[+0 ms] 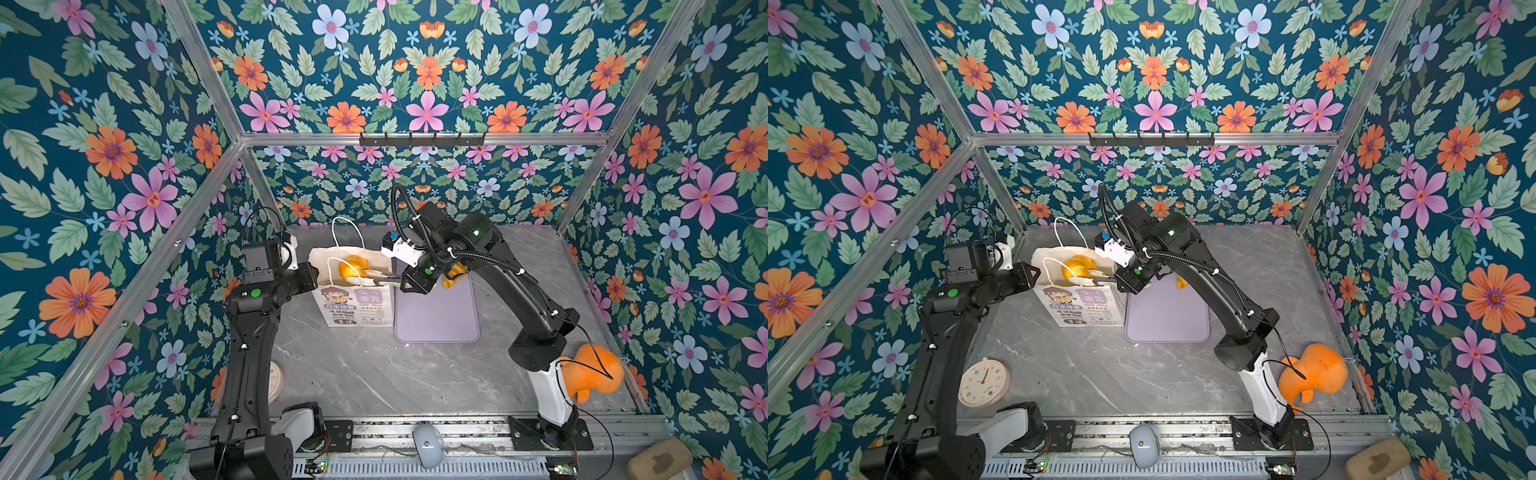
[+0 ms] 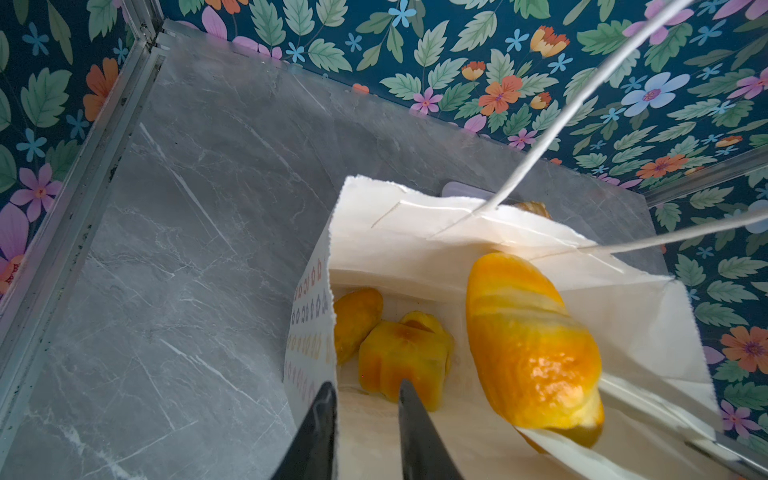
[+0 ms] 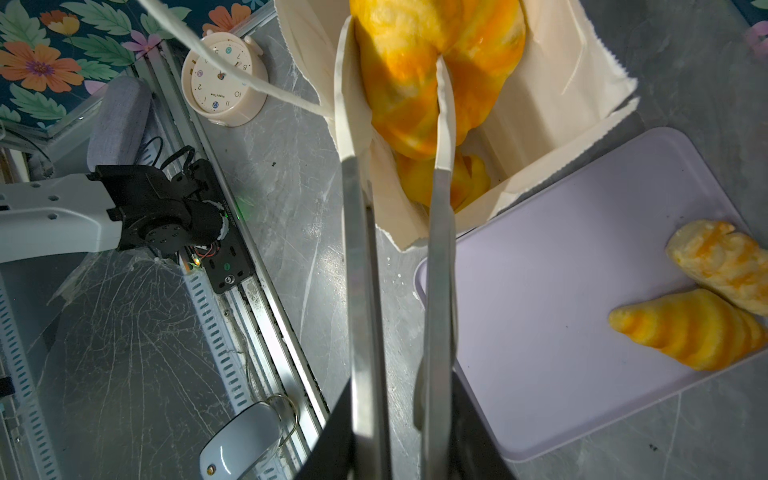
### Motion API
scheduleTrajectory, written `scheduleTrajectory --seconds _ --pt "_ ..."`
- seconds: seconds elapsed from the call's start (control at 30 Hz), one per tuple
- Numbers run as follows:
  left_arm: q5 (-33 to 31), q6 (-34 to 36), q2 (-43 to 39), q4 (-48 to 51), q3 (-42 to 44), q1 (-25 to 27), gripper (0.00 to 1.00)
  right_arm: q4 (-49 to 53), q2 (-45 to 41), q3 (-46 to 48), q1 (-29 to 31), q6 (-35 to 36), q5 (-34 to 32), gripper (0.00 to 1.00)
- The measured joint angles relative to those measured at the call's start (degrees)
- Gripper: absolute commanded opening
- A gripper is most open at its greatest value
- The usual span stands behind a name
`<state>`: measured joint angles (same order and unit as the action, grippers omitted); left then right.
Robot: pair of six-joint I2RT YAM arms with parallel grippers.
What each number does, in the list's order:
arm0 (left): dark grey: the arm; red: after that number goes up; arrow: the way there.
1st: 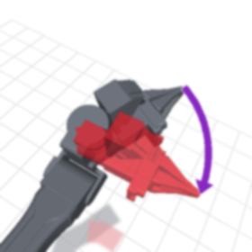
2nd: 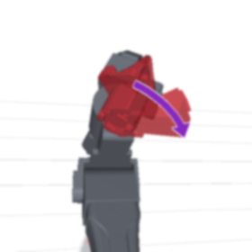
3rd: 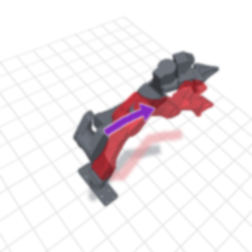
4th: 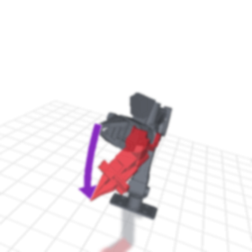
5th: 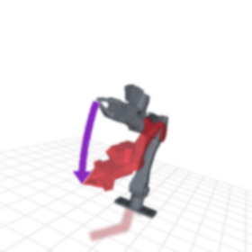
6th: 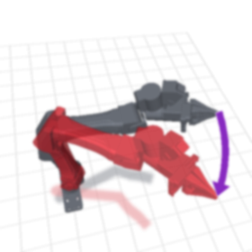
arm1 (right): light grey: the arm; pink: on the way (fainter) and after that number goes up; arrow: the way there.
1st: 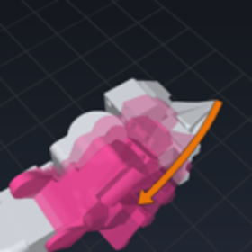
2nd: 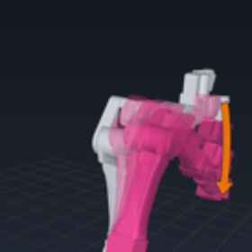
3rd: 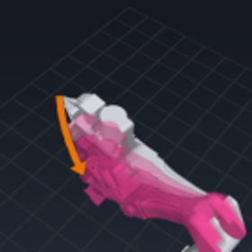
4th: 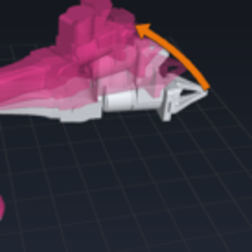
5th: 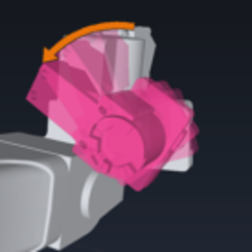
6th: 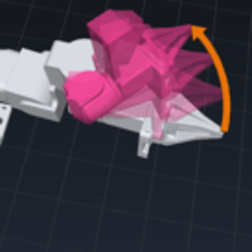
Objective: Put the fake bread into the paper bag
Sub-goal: 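Lower the pumpkin-shaped bun with the tongs into the bag opening, then open the tongs with the right gripper to drop the bun into the bag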
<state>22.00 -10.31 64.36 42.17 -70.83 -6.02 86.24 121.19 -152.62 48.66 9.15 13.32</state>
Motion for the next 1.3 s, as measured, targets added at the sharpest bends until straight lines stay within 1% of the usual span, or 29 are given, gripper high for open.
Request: scheduleTrajectory --seconds 0.1,0.57,1.03,1.3 --pt "0.0 0.0 0.2 0.0 0.0 0.0 0.28 0.0 0.3 0.0 0.0 0.0 0.1 0.31" --pt "0.0 0.0 0.2 0.1 0.3 0.0 0.29 -0.2 0.5 -0.2 0.0 -0.1 1.5 0.38" --pt "0.4 0.0 0.2 0.1 0.3 0.0 0.29 -0.5 -0.1 -0.5 0.0 -0.2 1.6 0.38" --pt "0.4 0.0 0.3 0.1 0.3 0.0 0.29 -1.2 -2.8 -0.8 0.0 -0.2 1.6 0.37"
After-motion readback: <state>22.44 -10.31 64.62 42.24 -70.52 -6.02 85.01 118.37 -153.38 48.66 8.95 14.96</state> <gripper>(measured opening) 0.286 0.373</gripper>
